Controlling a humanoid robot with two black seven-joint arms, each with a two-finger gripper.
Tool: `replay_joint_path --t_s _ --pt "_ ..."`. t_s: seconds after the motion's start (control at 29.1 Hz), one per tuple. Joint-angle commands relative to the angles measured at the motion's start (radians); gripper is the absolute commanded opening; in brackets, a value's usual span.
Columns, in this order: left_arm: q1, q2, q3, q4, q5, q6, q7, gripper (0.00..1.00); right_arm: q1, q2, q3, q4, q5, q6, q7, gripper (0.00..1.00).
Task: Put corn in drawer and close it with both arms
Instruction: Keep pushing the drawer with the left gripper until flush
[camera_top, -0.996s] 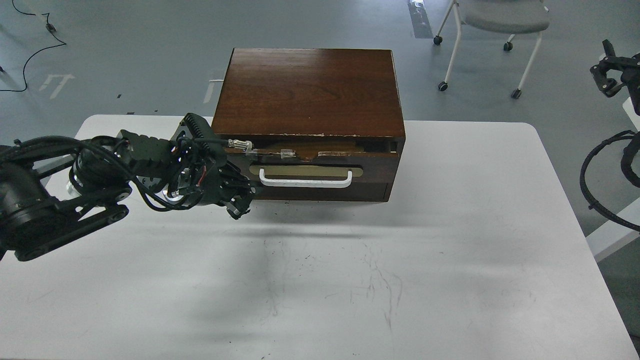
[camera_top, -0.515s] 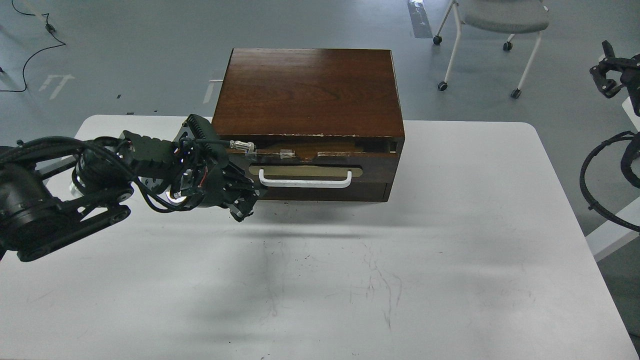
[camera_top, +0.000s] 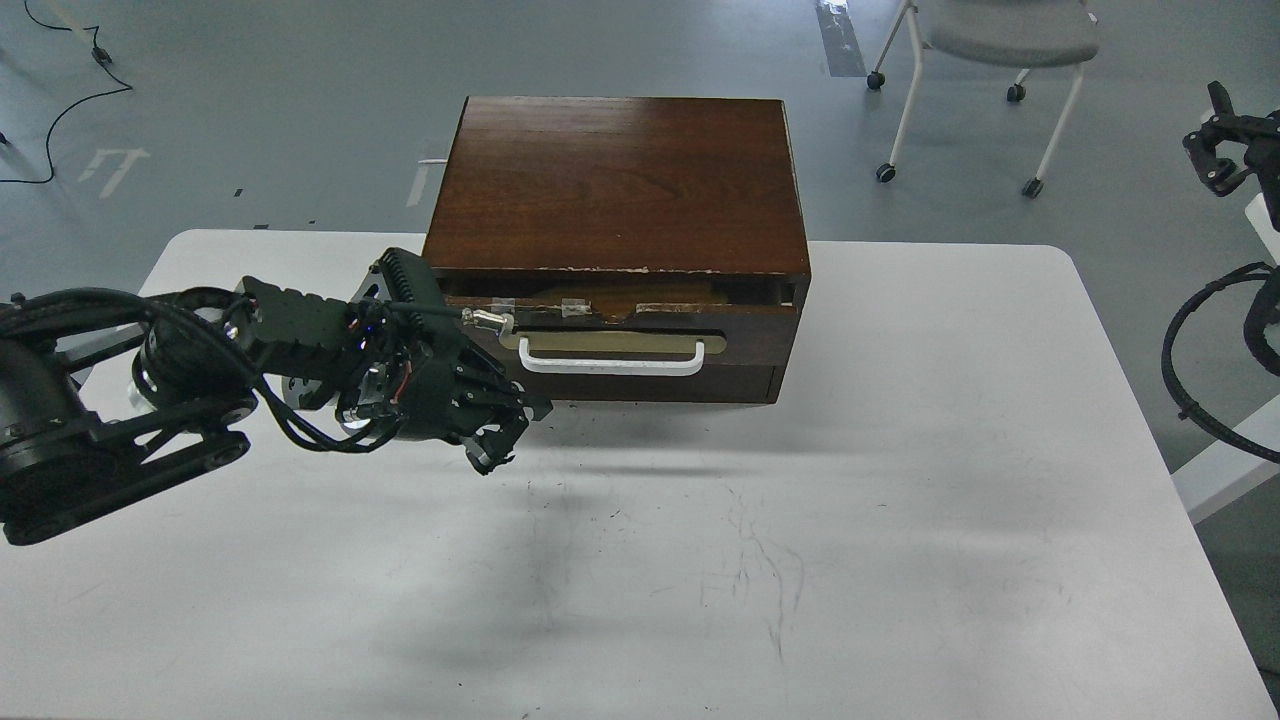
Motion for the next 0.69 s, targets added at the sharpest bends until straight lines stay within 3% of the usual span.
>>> replay_joint_path --t_s 0.0,0.65 --pt "-0.016 -0.013 -0.032 0.012 -0.001 0.0 0.0 0.0 0.0 0.0 -0.001 -0.001 0.0 0.0 0.0 1.0" --pt "-0.007 -0.04 -0.026 0.079 0.006 0.0 0.011 0.0 0.002 -0.001 0.002 0.001 0.0 0.0 0.0 1.0"
